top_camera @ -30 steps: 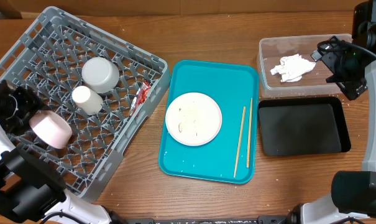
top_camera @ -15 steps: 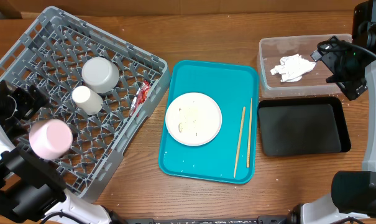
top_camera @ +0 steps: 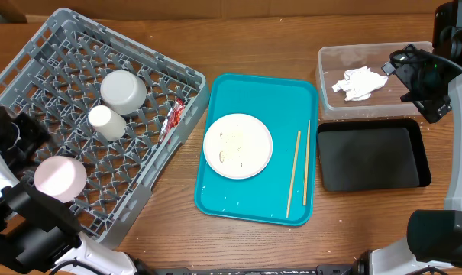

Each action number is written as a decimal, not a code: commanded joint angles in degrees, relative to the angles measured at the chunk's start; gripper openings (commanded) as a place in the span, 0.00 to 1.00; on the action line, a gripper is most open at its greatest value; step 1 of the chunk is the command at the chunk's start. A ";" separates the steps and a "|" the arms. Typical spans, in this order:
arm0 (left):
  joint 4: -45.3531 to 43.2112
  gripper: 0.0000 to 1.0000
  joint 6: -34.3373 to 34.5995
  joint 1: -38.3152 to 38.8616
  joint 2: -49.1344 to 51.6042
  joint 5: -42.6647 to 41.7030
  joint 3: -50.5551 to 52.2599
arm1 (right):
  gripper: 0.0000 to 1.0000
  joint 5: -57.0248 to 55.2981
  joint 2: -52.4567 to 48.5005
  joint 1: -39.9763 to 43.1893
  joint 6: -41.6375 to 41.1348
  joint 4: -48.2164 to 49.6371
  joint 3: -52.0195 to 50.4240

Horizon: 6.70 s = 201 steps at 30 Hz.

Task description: Sort waste into correct bins and load items into the dishwasher

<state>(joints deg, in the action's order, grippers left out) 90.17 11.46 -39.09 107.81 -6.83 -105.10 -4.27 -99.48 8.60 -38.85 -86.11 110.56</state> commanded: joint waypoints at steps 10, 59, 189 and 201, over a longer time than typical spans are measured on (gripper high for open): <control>6.67 0.04 -6.08 5.92 -0.70 -9.90 -1.46 | 1.00 0.04 1.01 0.11 -0.20 0.28 0.81; -6.54 0.54 -27.34 47.21 15.65 3.39 0.85 | 1.00 0.04 1.01 0.11 -0.20 0.31 0.81; -30.32 0.30 14.12 87.67 17.44 14.71 9.86 | 1.00 0.04 1.01 0.11 -0.20 0.31 0.81; -30.12 0.09 14.53 87.73 18.45 14.27 9.86 | 1.00 0.04 1.01 0.11 -0.20 0.28 0.83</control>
<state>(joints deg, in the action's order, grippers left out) 60.14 25.43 48.99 125.71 6.72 -95.70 -4.27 -99.48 8.60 -38.83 -86.11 110.56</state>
